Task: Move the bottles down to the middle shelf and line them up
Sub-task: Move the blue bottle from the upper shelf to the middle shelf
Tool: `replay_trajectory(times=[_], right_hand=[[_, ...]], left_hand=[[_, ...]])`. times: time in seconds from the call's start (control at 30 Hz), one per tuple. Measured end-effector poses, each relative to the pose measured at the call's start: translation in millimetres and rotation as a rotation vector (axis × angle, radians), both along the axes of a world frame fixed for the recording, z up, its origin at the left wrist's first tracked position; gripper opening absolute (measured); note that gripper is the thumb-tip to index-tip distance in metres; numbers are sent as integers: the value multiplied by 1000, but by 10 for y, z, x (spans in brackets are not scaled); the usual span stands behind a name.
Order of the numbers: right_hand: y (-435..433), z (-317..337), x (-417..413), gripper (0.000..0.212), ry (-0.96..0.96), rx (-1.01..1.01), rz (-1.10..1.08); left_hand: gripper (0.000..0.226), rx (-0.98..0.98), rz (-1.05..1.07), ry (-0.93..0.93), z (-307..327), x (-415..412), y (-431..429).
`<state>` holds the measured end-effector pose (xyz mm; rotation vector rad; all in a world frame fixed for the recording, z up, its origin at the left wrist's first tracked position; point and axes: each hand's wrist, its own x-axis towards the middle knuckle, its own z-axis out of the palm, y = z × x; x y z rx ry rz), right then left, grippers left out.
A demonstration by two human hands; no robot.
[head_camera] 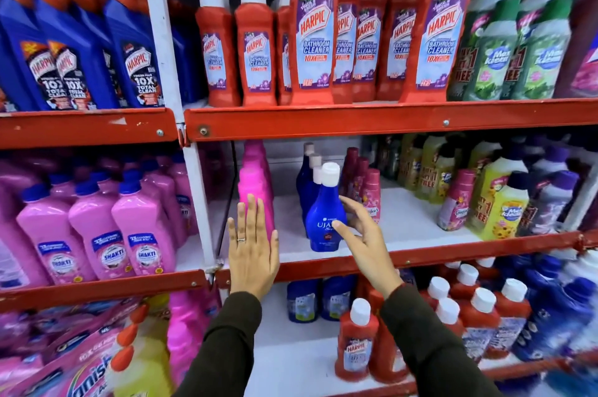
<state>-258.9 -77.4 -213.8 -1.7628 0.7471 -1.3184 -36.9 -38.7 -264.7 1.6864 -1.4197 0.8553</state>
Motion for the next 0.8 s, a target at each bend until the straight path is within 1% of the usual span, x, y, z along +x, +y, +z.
replay_trajectory(times=[0.13,0.2,0.33,0.4,0.5,0.63,0.8], right_hand=[[-147,-177,48,41,-7,69,8],[-209,-224,67,40,-12,103,16],[-271,-287,89,39,-14,142,30],[-299,-318,98,38,-22,156,36],[-338,-343,106,39,-32,166,40],[-382,-342,115,40,-23,162,49],[-447,-378,108,42,-4,164,70]], left_hand=[[72,42,2,-1,-233,-13,-21],[75,40,8,-13,-303,-6,-31],[71,26,6,-24,-382,21,-69],[76,20,1,-31,-404,32,-92],[79,18,-3,-37,-442,53,-114],[79,19,-7,-26,-460,68,-130],[79,38,27,-58,-467,78,-140]])
